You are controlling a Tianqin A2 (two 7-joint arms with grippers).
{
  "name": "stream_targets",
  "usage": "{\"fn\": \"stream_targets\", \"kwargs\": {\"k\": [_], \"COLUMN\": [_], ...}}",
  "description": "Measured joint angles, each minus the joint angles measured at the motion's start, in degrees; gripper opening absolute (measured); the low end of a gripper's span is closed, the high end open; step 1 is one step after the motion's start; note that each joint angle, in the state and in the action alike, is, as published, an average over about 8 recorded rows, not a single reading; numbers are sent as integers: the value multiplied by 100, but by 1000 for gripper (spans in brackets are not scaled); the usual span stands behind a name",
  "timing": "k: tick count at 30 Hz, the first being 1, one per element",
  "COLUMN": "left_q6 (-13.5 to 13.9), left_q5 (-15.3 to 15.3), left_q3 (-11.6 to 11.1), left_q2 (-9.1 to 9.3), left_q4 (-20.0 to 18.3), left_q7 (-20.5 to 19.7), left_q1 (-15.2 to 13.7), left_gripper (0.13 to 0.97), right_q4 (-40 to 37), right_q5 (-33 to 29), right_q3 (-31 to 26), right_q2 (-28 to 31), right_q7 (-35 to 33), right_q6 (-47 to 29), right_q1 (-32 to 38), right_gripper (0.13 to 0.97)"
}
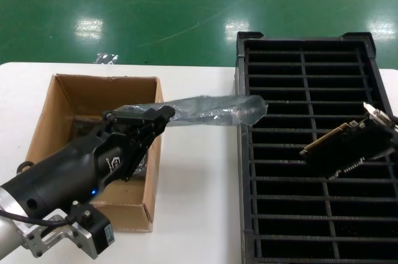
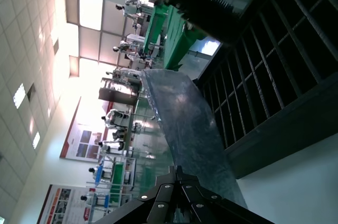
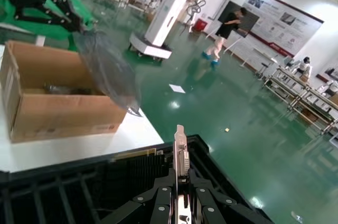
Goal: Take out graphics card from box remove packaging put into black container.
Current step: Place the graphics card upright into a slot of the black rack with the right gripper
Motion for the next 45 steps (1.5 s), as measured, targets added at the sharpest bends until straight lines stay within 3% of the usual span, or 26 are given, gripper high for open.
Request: {"fn": "stream_targets", "kwargs": {"k": [19,30,37,45], "left_q6": [0,0,0,0], "left_q5": [0,0,0,0], "left_q3": [0,0,0,0], "left_q2": [0,0,0,0], "left_q4": [0,0,0,0], "left_q7": [0,0,0,0], "left_q1": [0,0,0,0], "left_gripper": [138,138,138,138], "right_q4": [250,782,856,863], "right_q5": [-407,-1680,-2119,-2469], "right_q3": [-167,-1133,-1867,-2187], "right_q2": [153,818,481,100], "right_q7": [118,-276,-764,-1169], "right_q6": [146,-183,-285,-209], "right_q1": [-87,317,911,1240], "right_gripper": [174,174,174,174]}}
